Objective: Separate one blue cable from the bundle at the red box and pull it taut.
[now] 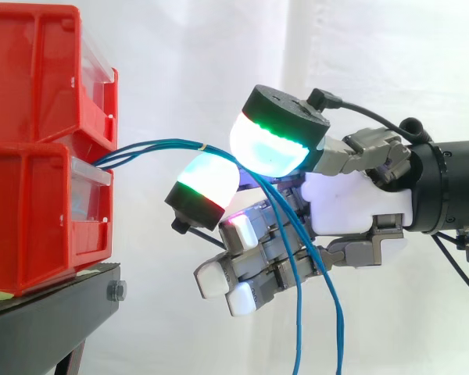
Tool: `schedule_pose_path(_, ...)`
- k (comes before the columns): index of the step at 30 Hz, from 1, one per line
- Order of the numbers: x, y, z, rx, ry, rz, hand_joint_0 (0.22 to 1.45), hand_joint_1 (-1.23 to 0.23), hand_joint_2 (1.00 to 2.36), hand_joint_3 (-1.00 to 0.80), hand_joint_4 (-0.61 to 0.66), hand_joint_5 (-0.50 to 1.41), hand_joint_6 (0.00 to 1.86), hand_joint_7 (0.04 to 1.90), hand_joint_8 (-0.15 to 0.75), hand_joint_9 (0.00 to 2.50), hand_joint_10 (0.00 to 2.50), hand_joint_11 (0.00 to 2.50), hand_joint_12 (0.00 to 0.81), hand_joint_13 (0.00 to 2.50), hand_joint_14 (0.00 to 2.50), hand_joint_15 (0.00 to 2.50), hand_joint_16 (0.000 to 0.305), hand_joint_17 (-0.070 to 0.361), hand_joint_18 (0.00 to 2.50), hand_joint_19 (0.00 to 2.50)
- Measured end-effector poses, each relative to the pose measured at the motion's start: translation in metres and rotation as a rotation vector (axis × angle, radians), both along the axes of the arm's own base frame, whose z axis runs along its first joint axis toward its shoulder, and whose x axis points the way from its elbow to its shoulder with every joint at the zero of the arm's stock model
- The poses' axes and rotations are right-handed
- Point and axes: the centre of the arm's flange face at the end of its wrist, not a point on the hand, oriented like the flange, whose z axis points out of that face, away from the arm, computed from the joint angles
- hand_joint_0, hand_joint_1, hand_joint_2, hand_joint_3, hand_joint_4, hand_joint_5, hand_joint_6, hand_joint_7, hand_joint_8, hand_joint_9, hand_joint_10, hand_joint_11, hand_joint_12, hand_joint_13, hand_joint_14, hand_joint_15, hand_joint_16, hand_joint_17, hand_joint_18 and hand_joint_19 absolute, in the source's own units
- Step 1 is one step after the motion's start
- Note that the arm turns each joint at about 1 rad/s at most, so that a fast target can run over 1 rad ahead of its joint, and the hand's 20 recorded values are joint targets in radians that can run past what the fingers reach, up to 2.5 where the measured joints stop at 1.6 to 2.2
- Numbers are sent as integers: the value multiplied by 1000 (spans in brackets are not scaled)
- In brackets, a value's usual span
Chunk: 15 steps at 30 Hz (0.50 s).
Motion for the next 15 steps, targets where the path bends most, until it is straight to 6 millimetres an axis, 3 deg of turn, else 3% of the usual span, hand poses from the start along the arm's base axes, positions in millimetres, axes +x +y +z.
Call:
schedule_pose_path(7, 0, 0, 0, 1, 1, 0, 601, -689, 1000, -500, 94, -109, 726, 1149, 321, 1054, 22, 759, 341, 832, 16, 442, 36, 81, 680, 568)
schedule_pose_path(15, 0, 0, 0, 2, 2, -1, 616, -665, 1006, -438, 76, -92, 630, 1265, 324, 1048, 22, 750, 338, 818, 16, 456, 35, 79, 635, 592)
